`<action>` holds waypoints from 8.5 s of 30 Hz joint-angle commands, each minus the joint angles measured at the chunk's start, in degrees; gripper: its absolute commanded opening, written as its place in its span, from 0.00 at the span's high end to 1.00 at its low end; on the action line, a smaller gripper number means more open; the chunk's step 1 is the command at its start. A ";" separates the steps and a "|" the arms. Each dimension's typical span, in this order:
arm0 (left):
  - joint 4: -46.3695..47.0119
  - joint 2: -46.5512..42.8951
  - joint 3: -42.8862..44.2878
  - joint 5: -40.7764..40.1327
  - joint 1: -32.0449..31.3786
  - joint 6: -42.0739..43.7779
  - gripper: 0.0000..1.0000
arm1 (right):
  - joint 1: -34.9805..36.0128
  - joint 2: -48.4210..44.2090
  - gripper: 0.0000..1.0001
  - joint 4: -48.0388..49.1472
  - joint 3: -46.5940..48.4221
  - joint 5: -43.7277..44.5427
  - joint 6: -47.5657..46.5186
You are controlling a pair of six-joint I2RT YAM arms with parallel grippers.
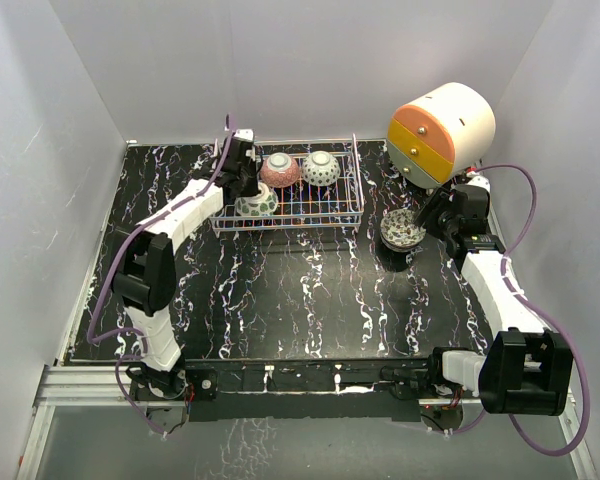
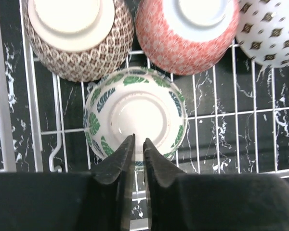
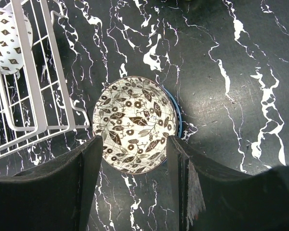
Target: Unload the bowls from the dish rack
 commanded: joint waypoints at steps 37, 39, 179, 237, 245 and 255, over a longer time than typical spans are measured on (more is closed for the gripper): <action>28.93 -2.43 -15.31 -3.72 -0.51 -0.03 0.37 | -0.02 -0.22 0.42 3.16 0.30 -1.90 -1.04; 29.72 -2.67 -15.73 -4.02 -0.98 1.02 0.37 | 0.00 -0.07 0.42 3.24 0.23 -2.09 -1.04; 21.58 -2.64 -9.16 -8.15 -5.99 4.67 0.90 | 2.85 0.90 0.42 2.61 11.73 -11.06 1.36; 26.98 -9.84 -8.55 21.70 5.10 -18.61 0.92 | 26.38 33.92 0.32 21.20 31.20 -23.84 16.90; 33.65 -9.70 -11.22 29.27 6.17 -26.58 0.92 | 26.39 35.17 0.32 26.88 30.08 -26.72 20.22; 39.22 -10.67 -14.90 31.52 7.36 -32.68 0.92 | 26.45 35.70 0.33 29.56 29.61 -27.21 22.02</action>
